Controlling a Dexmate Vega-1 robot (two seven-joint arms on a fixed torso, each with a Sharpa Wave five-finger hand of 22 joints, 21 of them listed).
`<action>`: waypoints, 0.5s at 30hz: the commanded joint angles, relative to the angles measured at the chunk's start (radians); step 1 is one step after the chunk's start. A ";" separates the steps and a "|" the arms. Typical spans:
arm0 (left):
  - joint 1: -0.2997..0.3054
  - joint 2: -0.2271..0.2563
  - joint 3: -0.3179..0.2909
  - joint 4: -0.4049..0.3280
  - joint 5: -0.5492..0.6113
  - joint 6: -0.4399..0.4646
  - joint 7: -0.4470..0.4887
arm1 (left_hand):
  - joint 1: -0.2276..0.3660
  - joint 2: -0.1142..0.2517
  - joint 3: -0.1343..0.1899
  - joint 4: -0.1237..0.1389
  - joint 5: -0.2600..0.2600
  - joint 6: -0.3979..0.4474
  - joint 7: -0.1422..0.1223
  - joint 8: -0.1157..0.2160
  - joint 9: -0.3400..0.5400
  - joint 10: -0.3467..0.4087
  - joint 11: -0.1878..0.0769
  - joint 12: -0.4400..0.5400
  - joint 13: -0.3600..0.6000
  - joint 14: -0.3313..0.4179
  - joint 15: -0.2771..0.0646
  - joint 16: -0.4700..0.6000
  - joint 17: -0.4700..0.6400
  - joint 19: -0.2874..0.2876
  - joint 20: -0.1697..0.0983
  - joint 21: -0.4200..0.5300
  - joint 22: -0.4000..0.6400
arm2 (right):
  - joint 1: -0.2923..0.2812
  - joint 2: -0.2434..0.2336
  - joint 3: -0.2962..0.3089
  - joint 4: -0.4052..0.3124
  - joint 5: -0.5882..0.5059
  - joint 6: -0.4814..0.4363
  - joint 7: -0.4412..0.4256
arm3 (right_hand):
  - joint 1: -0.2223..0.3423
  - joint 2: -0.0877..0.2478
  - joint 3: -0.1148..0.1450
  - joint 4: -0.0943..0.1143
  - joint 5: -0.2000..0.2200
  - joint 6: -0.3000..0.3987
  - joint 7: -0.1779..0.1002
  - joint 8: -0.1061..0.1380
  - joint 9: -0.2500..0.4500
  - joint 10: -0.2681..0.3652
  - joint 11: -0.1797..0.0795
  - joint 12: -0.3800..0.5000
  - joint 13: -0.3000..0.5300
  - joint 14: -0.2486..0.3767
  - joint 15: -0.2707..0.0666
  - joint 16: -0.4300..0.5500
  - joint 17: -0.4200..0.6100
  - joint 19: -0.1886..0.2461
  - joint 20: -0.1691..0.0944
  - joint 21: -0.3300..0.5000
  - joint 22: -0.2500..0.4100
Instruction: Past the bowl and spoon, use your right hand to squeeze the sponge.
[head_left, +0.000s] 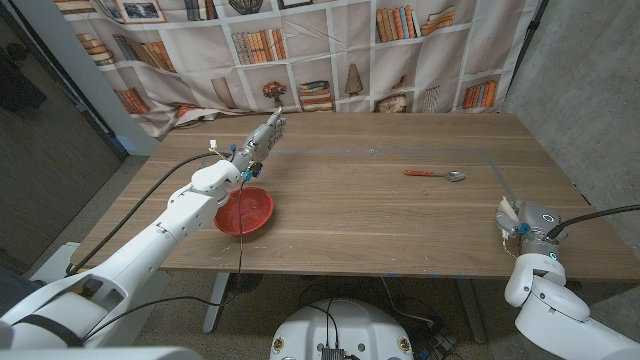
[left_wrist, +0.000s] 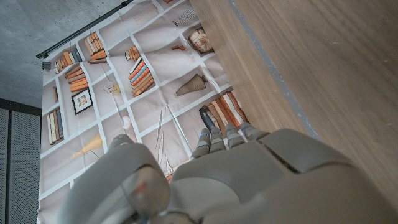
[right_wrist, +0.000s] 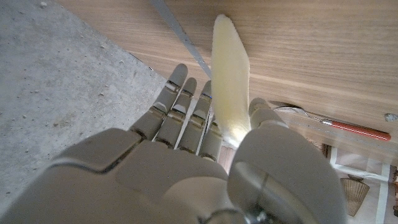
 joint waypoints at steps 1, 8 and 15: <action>0.011 0.005 -0.003 -0.016 -0.002 0.010 0.012 | 0.004 0.005 -0.008 0.001 -0.002 0.004 0.003 -0.003 0.004 0.002 -0.004 0.001 0.005 -0.001 -0.002 0.002 0.005 0.000 0.005 0.000 0.006 | 0.018 -0.044 -0.022 0.003 0.063 0.001 -0.025 | -0.023 -0.019 -0.022 0.002 0.006 -0.028 0.006 0.002 -0.002 -0.017 0.007 -0.002 0.004 -0.018 0.005 -0.001 -0.004 -0.005 0.012 -0.011 0.003; 0.015 0.008 -0.004 -0.018 -0.001 0.005 0.012 | 0.004 0.006 -0.008 0.001 -0.002 0.005 0.004 -0.004 0.004 0.002 -0.005 0.001 0.005 -0.001 -0.002 0.002 0.005 0.000 0.005 0.000 0.006 | 0.007 -0.082 -0.009 -0.008 0.102 0.034 -0.019 | -0.079 -0.060 -0.069 0.013 0.010 -0.077 0.018 0.005 -0.012 -0.063 0.013 -0.005 0.004 -0.054 0.024 -0.002 -0.017 -0.024 0.049 -0.039 0.002; 0.013 0.006 -0.003 -0.013 -0.002 0.006 0.009 | 0.005 0.006 -0.009 0.001 -0.002 0.006 0.002 -0.003 0.004 0.002 -0.004 0.001 0.005 -0.001 -0.002 0.002 0.005 0.000 0.006 0.001 0.006 | -0.006 -0.122 0.006 -0.018 0.144 0.071 0.001 | -0.135 -0.082 -0.105 0.032 0.014 -0.105 0.029 0.011 -0.020 -0.087 0.025 -0.002 0.005 -0.079 0.046 -0.001 -0.026 -0.046 0.095 -0.069 0.002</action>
